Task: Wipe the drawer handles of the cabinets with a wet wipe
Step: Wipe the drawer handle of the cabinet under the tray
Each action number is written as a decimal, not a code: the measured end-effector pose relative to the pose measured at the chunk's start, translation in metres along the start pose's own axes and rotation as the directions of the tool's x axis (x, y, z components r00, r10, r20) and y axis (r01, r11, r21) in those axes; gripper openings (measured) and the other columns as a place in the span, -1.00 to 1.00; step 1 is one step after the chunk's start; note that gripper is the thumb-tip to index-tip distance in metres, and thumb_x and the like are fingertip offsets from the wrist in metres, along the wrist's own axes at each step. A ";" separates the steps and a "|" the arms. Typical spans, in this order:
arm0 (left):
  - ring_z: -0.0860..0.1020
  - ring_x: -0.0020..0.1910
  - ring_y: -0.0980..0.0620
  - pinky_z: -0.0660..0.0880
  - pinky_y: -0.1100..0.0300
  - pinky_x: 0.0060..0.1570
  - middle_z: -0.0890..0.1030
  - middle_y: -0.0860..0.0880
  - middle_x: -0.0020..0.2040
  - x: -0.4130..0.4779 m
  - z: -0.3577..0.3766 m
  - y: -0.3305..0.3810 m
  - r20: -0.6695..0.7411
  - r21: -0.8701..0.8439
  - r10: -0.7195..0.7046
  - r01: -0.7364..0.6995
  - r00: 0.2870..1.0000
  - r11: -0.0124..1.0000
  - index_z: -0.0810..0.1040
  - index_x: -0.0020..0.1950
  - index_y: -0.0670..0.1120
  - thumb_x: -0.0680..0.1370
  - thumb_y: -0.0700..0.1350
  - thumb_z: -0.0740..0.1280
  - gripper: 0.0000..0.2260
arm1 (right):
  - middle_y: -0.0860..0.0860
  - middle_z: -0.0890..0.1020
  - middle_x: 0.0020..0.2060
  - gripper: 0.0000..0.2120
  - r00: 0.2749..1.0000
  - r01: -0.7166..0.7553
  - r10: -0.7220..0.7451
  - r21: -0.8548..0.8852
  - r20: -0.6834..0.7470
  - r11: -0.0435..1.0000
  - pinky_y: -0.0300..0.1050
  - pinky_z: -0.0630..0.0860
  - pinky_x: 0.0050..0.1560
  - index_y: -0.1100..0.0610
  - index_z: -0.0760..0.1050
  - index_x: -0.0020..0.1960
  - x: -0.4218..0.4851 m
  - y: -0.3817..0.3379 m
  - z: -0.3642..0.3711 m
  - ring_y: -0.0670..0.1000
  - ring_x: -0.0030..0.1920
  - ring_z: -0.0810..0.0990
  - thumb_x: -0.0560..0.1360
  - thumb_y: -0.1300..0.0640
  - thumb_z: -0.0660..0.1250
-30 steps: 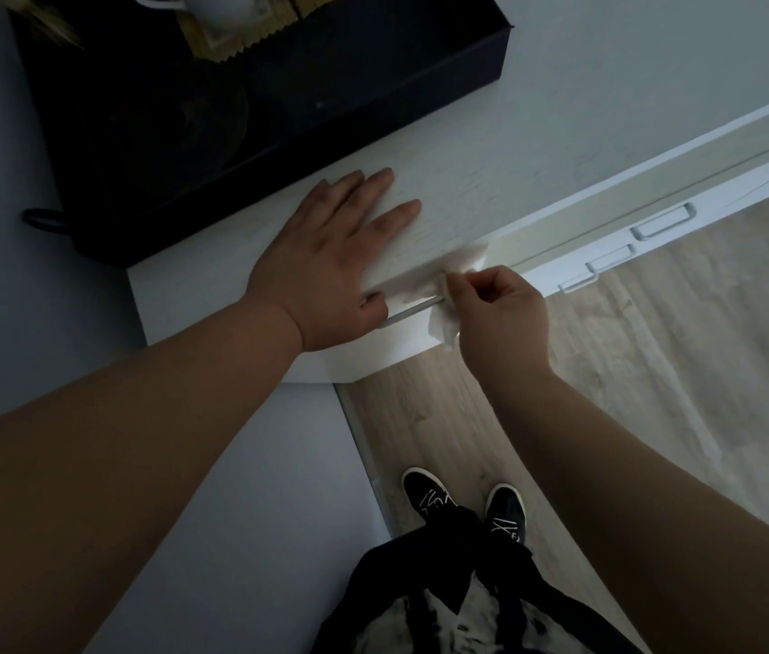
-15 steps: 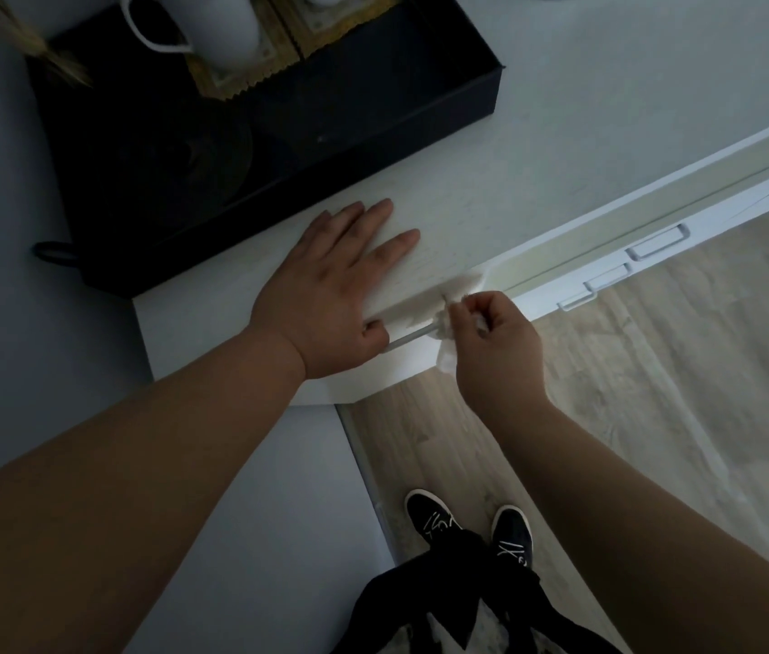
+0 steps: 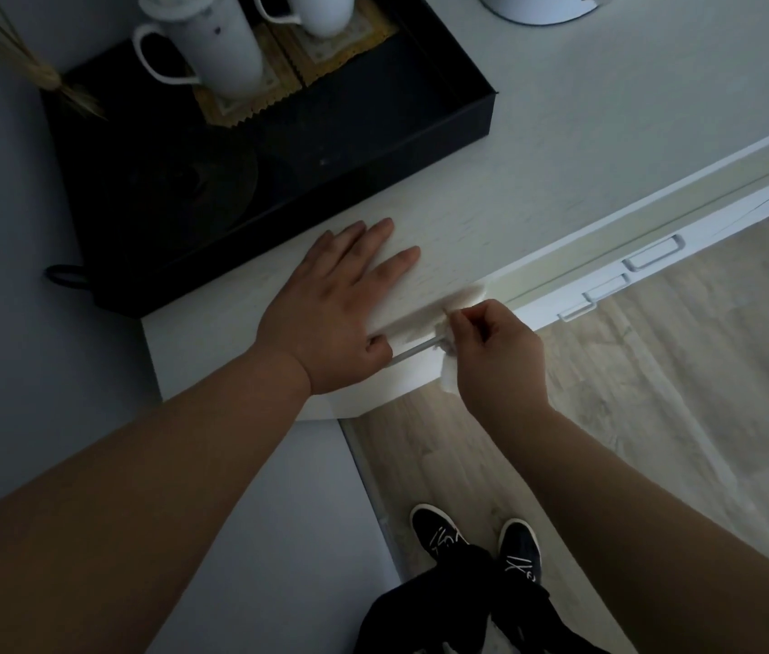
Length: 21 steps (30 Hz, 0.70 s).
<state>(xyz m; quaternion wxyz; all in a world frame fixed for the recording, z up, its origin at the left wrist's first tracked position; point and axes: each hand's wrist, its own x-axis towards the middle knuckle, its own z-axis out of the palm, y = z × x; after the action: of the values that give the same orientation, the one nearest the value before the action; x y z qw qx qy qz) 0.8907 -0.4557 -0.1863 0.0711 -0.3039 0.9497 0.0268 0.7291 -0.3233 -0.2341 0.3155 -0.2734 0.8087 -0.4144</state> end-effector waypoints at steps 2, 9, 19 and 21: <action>-0.01 0.67 -0.12 -0.04 -0.09 0.65 -0.04 -0.04 0.71 -0.001 0.000 0.000 -0.002 -0.003 -0.001 0.001 1.000 1.000 -0.01 0.69 0.13 0.44 0.13 0.29 -0.14 | -0.15 0.64 -0.28 -0.85 1.000 0.003 -0.003 0.004 -0.012 1.000 -0.27 0.50 -0.24 0.03 0.62 -0.06 0.008 -0.002 -0.001 -0.15 -0.25 0.59 0.63 0.03 0.34; 0.01 0.66 -0.13 -0.03 -0.10 0.65 -0.02 -0.04 0.71 0.000 0.001 0.000 -0.012 -0.008 0.003 -0.003 1.000 1.000 0.01 0.69 0.13 0.43 0.13 0.28 -0.14 | -0.15 0.66 -0.21 -0.94 0.996 -0.086 0.085 0.073 0.019 0.994 -0.23 0.54 -0.23 -0.06 0.55 0.01 -0.004 0.007 -0.001 -0.16 -0.21 0.64 0.65 0.01 0.33; -0.03 0.67 -0.11 -0.04 -0.10 0.65 -0.05 -0.04 0.71 0.001 0.001 0.000 0.007 0.010 -0.003 0.003 1.000 1.000 -0.04 0.69 0.15 0.45 0.16 0.26 -0.14 | -0.08 0.67 -0.22 -0.92 0.997 -0.023 0.018 0.074 0.069 0.997 -0.20 0.58 -0.22 -0.10 0.49 0.05 -0.014 0.003 0.009 -0.10 -0.23 0.65 0.65 -0.09 0.30; -0.03 0.67 -0.11 -0.03 -0.11 0.65 -0.05 -0.04 0.71 0.001 0.000 0.000 0.003 -0.001 -0.007 0.007 1.000 1.000 -0.04 0.69 0.15 0.44 0.16 0.24 -0.15 | -0.07 0.65 -0.22 -0.90 0.998 -0.042 0.039 0.072 0.040 0.996 -0.22 0.53 -0.24 -0.05 0.51 -0.01 -0.005 -0.002 0.007 -0.09 -0.21 0.63 0.65 -0.04 0.30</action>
<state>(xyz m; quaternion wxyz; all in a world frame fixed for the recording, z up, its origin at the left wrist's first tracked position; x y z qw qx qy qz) 0.8899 -0.4556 -0.1867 0.0725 -0.3071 0.9485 0.0277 0.7382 -0.3239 -0.2343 0.3492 -0.2531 0.7921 -0.4319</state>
